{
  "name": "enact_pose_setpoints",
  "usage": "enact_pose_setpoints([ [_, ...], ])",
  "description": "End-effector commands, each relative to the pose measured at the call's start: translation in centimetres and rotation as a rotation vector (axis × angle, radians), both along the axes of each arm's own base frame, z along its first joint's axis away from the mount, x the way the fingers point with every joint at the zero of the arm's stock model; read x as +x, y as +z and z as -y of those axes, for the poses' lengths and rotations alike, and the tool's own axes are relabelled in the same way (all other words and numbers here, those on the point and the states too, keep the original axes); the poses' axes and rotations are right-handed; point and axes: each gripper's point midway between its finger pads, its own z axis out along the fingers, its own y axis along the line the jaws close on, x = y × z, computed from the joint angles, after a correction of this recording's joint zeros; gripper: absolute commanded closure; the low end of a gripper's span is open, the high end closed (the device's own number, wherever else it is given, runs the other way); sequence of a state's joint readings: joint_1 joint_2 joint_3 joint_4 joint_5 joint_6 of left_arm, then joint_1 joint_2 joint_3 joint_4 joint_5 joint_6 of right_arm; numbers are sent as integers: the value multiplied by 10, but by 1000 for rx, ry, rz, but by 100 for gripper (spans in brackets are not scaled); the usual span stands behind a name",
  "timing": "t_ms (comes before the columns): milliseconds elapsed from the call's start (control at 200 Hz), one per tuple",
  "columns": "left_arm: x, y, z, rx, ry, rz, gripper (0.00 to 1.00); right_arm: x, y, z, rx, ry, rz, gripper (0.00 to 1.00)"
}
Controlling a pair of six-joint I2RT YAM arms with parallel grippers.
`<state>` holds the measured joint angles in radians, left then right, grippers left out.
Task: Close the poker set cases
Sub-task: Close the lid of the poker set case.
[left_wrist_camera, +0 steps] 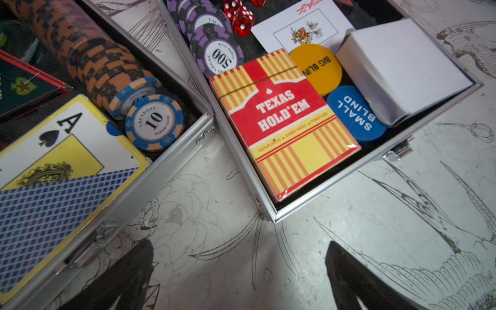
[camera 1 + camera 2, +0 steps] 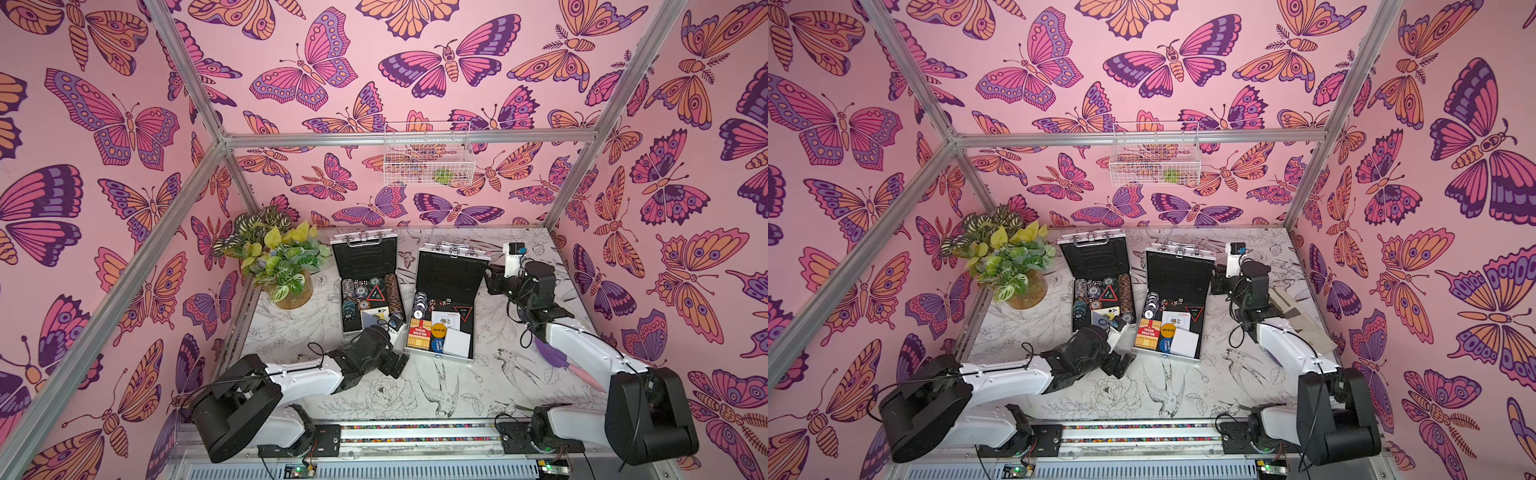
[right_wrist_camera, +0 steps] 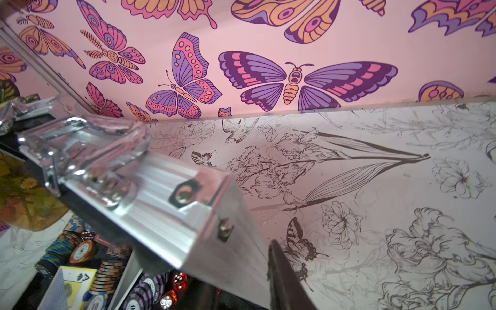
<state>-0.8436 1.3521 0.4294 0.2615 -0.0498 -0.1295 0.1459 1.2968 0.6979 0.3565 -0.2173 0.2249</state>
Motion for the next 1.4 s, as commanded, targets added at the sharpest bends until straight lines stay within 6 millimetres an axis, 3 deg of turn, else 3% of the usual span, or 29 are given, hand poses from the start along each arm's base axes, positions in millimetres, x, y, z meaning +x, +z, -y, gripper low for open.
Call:
enact_pose_setpoints([
  [0,-2,-4,2,14,-24,3,0,10,8,4,-28,-25,29,79],
  [240,1,-9,8,41,-41,0,0,11,2,4,-49,-29,18,100],
  [566,5,-14,22,55,-69,-13,0,6,-1,11,-72,-60,18,100],
  [851,-15,3,43,28,-167,29,0,3,-5,18,-74,-104,16,100],
  [1061,-29,10,46,35,-215,54,0,2,-4,19,-76,-111,19,100],
  [1392,-31,-12,69,144,-300,73,0,3,-5,15,-72,-103,5,100],
])
